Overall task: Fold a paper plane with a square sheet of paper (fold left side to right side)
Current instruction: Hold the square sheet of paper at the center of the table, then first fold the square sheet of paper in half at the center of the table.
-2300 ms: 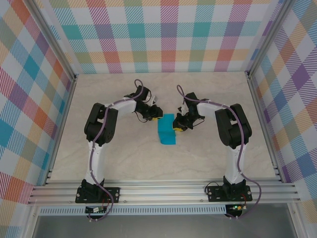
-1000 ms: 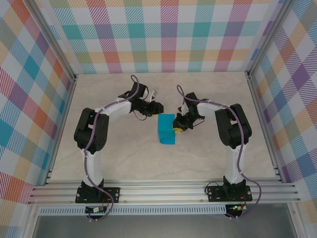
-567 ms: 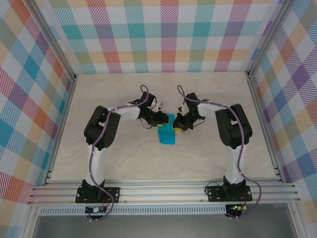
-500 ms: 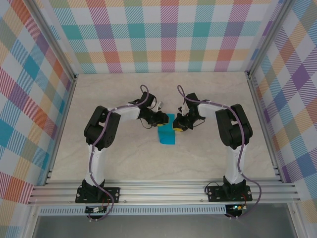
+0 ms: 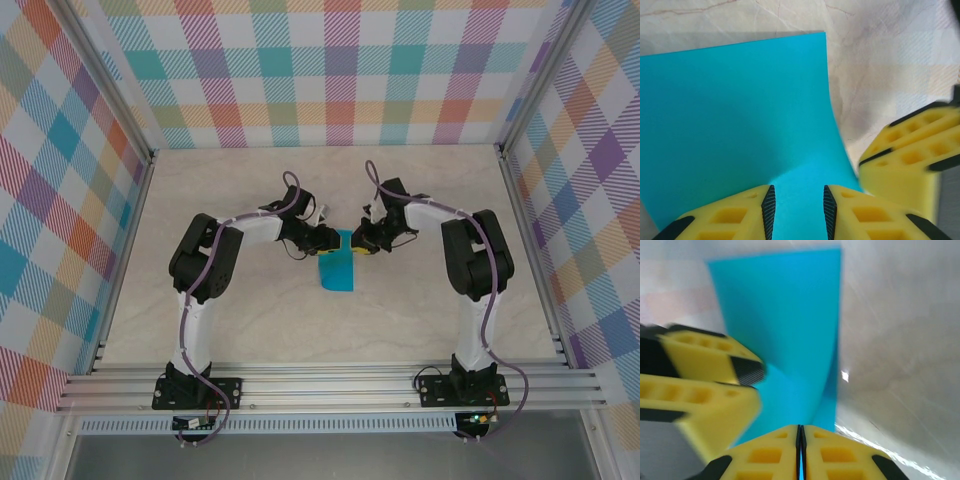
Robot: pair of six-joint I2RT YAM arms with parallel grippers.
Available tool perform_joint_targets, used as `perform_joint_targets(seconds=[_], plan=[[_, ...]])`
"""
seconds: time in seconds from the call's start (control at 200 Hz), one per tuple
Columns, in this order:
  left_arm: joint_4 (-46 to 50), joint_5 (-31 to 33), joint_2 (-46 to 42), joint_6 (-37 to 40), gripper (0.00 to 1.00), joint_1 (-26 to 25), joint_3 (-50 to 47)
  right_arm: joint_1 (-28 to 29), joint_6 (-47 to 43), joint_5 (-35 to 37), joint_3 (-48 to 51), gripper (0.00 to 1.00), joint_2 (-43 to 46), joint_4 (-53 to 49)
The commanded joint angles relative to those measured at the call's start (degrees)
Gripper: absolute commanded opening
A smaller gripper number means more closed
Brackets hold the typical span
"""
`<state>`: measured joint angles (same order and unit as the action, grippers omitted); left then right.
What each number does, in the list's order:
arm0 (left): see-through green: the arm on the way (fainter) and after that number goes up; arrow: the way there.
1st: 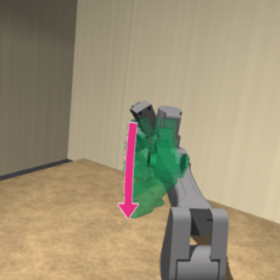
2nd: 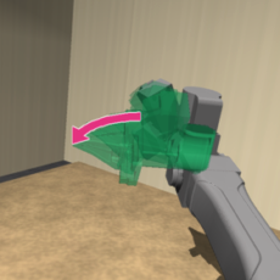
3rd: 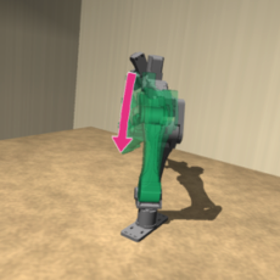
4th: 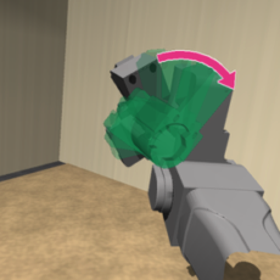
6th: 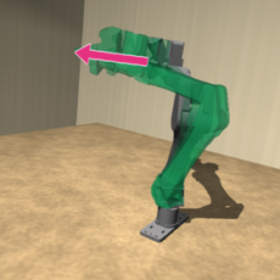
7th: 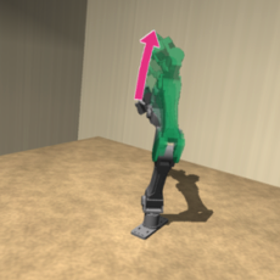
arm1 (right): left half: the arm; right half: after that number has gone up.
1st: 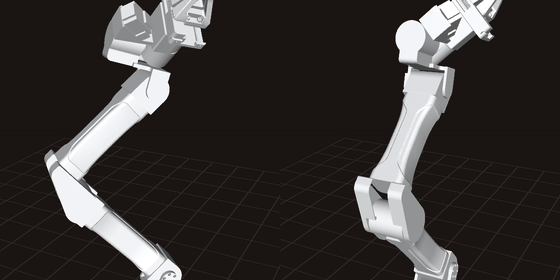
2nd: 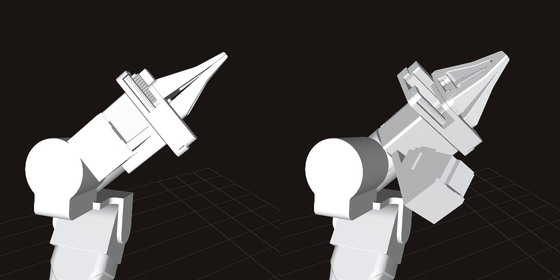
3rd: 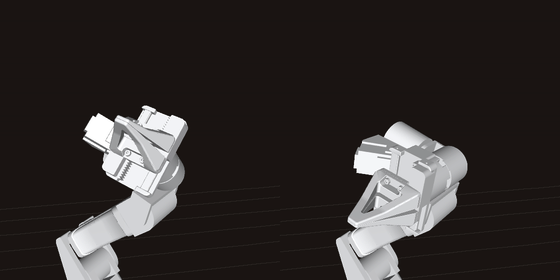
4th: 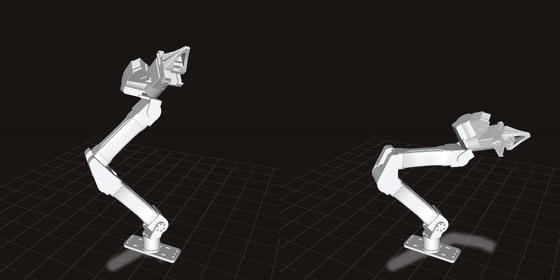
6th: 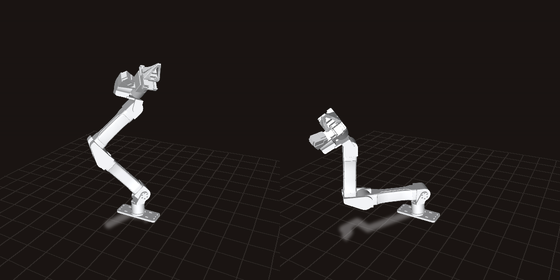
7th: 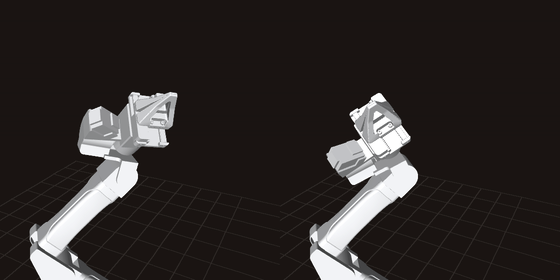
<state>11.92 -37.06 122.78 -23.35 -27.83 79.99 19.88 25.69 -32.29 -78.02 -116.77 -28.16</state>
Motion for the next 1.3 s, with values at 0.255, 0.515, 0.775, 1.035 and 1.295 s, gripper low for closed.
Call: perform_joint_targets(seconds=[0.255,0.515,0.775,1.035,1.295], plan=[[1.52,2.36,0.35,-0.06,0.33,-0.05,-2.20,-0.28,1.99,-2.33,-11.48,0.10,-9.26,-1.27],[1.23,2.00,-0.20,0.04,0.33,-0.19,-2.25,-0.13,-0.44,-1.24,-13.48,0.10,-12.62,-4.81],[-0.72,-0.08,-6.12,1.02,0.40,-0.20,-4.61,-0.10,-1.18,1.67,-13.76,0.10,-13.85,-7.94],[-4.90,-1.35,-11.46,0.11,0.44,-0.27,-10.65,-0.03,-1.90,2.53,-15.32,0.10,-14.53,-10.09],[-6.89,-1.96,-10.08,-0.78,0.43,-1.21,-11.55,0.06,-1.96,2.83,-15.45,0.10,-14.45,-10.29]])
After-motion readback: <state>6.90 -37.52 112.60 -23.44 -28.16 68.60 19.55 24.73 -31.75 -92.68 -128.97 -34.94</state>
